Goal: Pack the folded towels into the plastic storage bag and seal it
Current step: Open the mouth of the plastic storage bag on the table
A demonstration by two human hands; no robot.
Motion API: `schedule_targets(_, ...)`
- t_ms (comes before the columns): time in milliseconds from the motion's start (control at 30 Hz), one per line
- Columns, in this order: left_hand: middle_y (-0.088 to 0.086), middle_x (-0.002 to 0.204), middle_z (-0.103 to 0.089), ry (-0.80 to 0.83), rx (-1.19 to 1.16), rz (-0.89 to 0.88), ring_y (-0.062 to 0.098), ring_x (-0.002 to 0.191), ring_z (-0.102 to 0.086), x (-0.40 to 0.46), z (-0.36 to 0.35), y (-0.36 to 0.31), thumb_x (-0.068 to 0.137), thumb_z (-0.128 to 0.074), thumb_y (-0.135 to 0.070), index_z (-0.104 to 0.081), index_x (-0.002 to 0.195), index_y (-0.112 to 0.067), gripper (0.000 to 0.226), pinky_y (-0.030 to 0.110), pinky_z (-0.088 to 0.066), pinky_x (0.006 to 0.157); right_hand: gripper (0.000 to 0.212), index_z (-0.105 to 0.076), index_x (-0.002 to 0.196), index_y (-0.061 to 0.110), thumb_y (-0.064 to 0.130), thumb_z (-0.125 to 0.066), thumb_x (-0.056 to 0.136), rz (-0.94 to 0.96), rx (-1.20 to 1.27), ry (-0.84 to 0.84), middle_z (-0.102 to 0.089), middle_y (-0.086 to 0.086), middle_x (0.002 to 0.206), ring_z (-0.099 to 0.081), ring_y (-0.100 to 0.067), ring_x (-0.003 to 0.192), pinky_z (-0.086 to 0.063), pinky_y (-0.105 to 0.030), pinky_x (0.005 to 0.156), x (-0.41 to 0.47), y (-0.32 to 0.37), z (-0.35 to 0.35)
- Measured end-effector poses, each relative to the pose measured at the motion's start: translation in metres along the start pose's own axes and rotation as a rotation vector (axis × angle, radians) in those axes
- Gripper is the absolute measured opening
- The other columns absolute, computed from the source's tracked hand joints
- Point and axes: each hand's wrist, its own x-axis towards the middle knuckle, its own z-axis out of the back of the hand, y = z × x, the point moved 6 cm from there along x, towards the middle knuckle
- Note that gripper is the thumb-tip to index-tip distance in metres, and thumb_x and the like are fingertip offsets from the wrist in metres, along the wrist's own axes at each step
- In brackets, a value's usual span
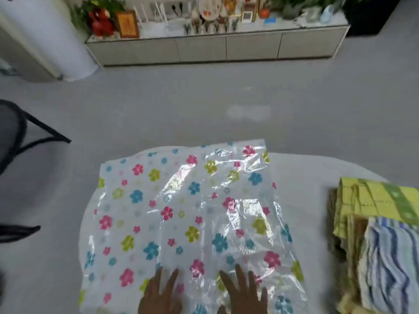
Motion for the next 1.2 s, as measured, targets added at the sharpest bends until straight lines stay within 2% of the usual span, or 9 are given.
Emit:
schedule_targets(33, 0.015, 0.127, -0.062, 0.081, -0.272, 0.07, 0.028, 0.085, -0.076, 0.015, -0.02, -0.005, 0.065, -0.052, -0.048, -0.026, 0.151, -0.039, 0.091, 0.036, -0.061, 0.06, 0.074, -0.038, 0.158, 0.029, 0.055, -0.036, 0.089, 0.036, 0.042, 0.132, -0.005, -0.01, 0.173, -0.008, -0.036, 0.157, -0.033, -0.07, 0.111, 0.015, -0.011, -0.021)
schedule_targets(100, 0.013, 0.158, -0.028, 0.141, -0.248, 0.128, 0.04, 0.127, -0.055, 0.02, -0.061, -0.013, 0.082, -0.042, -0.045, -0.034, 0.149, -0.042, 0.067, 0.059, -0.052, 0.091, 0.074, -0.063, 0.142, 0.029, 0.055, -0.051, 0.074, 0.073, 0.03, 0.291, -0.034, -0.014, 0.164, -0.015, -0.039, 0.156, -0.04, -0.073, 0.103, 0.014, -0.026, -0.068)
schedule_targets(200, 0.008, 0.166, -0.003, 0.178, -0.097, 0.049, 0.038, 0.15, -0.012, 0.028, -0.115, 0.002, 0.094, -0.029, -0.052, -0.009, 0.155, -0.039, 0.065, 0.067, -0.016, 0.115, 0.074, -0.042, 0.158, 0.028, 0.051, -0.052, 0.088, 0.113, -0.015, 0.28, -0.022, -0.014, 0.17, -0.015, -0.046, 0.156, -0.022, -0.076, 0.114, 0.002, -0.032, -0.114)
schedule_targets(333, 0.006, 0.166, -0.003, 0.101, -0.025, 0.018, 0.035, 0.152, -0.004, 0.045, -0.14, 0.007, 0.094, -0.024, -0.054, -0.011, 0.156, -0.036, 0.066, 0.066, -0.008, 0.115, 0.077, -0.026, 0.164, 0.024, 0.054, -0.043, 0.094, 0.107, -0.014, 0.166, -0.011, -0.014, 0.173, -0.006, -0.046, 0.158, -0.008, -0.076, 0.118, 0.008, -0.042, -0.139)
schedule_targets(433, 0.006, 0.166, -0.006, 0.019, -0.035, 0.0, 0.034, 0.152, -0.007, 0.042, -0.143, 0.01, 0.094, -0.021, -0.054, -0.013, 0.156, -0.035, 0.065, 0.065, -0.009, 0.115, 0.08, -0.033, 0.162, 0.02, 0.051, -0.049, 0.09, 0.151, 0.028, 0.103, -0.014, -0.017, 0.172, -0.009, -0.044, 0.158, -0.008, -0.078, 0.117, 0.003, -0.032, -0.135)
schedule_targets(567, 0.008, 0.164, -0.016, -0.047, -0.073, -0.062, 0.034, 0.15, -0.013, 0.039, -0.138, 0.008, 0.095, -0.021, -0.051, -0.017, 0.156, -0.03, 0.064, 0.065, -0.012, 0.114, 0.066, -0.063, 0.141, 0.013, 0.047, -0.067, 0.084, 0.59, 0.15, 0.057, -0.049, -0.019, 0.156, -0.041, -0.042, 0.147, -0.023, -0.078, 0.111, -0.015, -0.005, -0.129)
schedule_targets(667, 0.006, 0.156, -0.029, -0.114, -0.178, -0.178, 0.029, 0.146, -0.023, 0.032, -0.135, 0.006, 0.097, -0.027, -0.047, -0.031, 0.151, -0.023, 0.06, 0.065, -0.014, 0.113, 0.053, -0.068, 0.128, 0.018, 0.054, -0.067, 0.089, 0.786, 0.128, 0.081, -0.06, -0.015, 0.143, -0.054, -0.04, 0.135, -0.03, -0.072, 0.111, -0.025, 0.0, -0.134)
schedule_targets(967, 0.0, 0.116, -0.05, -0.317, -0.342, -0.489, 0.022, 0.115, -0.046, 0.013, -0.122, -0.001, 0.087, -0.046, -0.052, -0.059, 0.112, -0.025, 0.039, 0.058, -0.026, 0.107, 0.046, -0.074, 0.118, 0.014, 0.05, -0.051, 0.1, 0.883, -0.067, -0.063, -0.072, -0.015, 0.123, -0.065, -0.04, 0.116, -0.055, -0.053, 0.096, -0.035, 0.016, -0.122)
schedule_targets(1200, -0.002, 0.097, -0.068, -0.401, -0.083, -0.542, 0.024, 0.095, -0.059, -0.023, -0.113, -0.003, 0.084, -0.057, -0.05, -0.07, 0.095, -0.028, 0.028, 0.046, -0.045, 0.085, 0.048, -0.073, 0.116, 0.019, 0.042, -0.032, 0.105, 0.613, -0.191, 0.014, -0.071, -0.004, 0.117, -0.063, -0.026, 0.113, -0.049, -0.043, 0.092, -0.053, 0.033, -0.109)
